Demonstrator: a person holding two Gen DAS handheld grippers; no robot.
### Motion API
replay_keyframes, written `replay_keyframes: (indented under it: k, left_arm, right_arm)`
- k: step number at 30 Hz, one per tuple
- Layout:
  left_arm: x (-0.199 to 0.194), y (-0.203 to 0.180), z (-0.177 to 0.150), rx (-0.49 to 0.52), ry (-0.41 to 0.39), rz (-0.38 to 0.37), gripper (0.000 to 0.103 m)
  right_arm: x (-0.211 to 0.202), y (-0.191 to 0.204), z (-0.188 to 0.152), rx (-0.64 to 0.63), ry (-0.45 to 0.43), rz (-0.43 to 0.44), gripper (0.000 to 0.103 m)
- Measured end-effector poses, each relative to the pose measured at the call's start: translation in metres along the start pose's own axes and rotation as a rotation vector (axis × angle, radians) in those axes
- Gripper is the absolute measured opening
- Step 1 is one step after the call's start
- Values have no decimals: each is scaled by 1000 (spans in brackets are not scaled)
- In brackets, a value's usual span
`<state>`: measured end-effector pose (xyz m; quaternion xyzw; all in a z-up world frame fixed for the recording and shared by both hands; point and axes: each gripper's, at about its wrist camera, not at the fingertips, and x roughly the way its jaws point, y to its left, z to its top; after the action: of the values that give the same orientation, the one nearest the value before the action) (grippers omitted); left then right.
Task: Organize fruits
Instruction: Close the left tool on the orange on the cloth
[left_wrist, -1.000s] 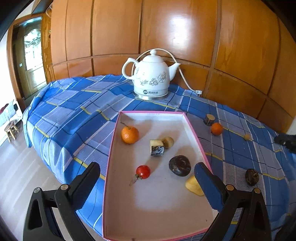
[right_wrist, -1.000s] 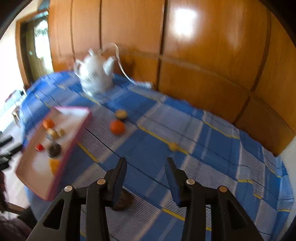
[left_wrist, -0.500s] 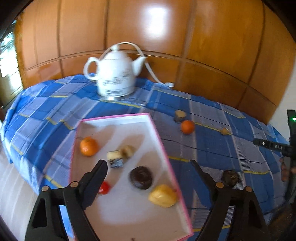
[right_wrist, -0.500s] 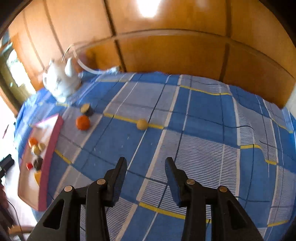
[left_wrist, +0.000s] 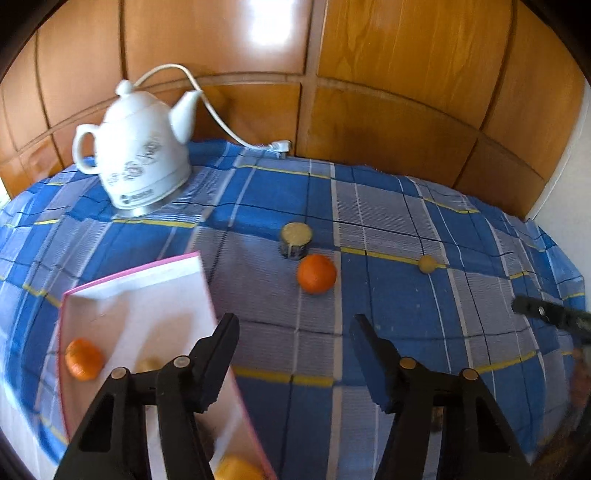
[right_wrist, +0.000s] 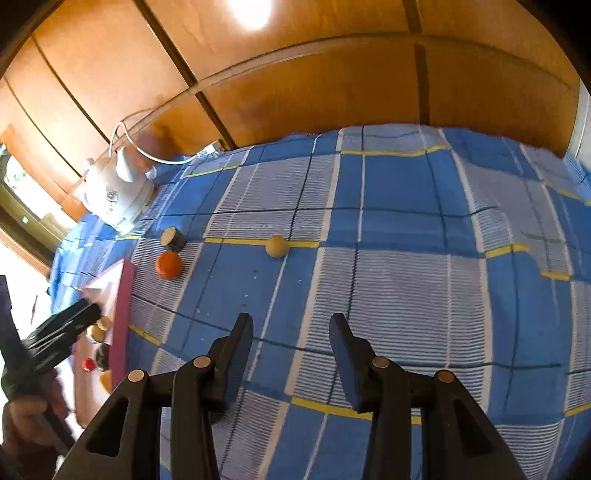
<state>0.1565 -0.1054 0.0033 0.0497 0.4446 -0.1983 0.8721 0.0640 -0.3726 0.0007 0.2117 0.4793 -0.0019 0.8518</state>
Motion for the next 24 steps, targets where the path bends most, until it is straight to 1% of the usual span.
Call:
replay_keyframes:
  k: [3,9,15,16,17,18,19,20,22,24]
  left_arm:
    - [20,-8,11,6,20,13,63]
    - [65,-19,32,-10,66,34,65]
    - [106,-17,36,-28,125,73,65]
    - [110,-17,35,-25,132,78,62]
    - [116,-17,35,-22,142,67,51]
    - [120,-17,34,-21,151,56,43]
    - [120,-18,33,-13,146,66,40]
    - [119,-20,33,-4,140,72,40]
    - [113,-20,30,-15,134,40,40]
    - [101,-25,25,5,111,27,40]
  right_arm:
    - [1,1,1,-4,4,-9,44]
    - [-1,5,0,-17,5,8,44]
    - [-3,8,2,-26,0,23,44]
    - [-3,8,2,-27,-3,23,44]
    - [-3,8,2,-29,-4,21,44]
    - [-3,8,2,-32,-6,18,44]
    - [-3,9,2,-36,-7,15,44]
    - [-3,9,2,-41,-7,12,44]
    - [-3,11,2,-53,-13,1,44]
    - [-4,11,2,-59,-21,-12,44]
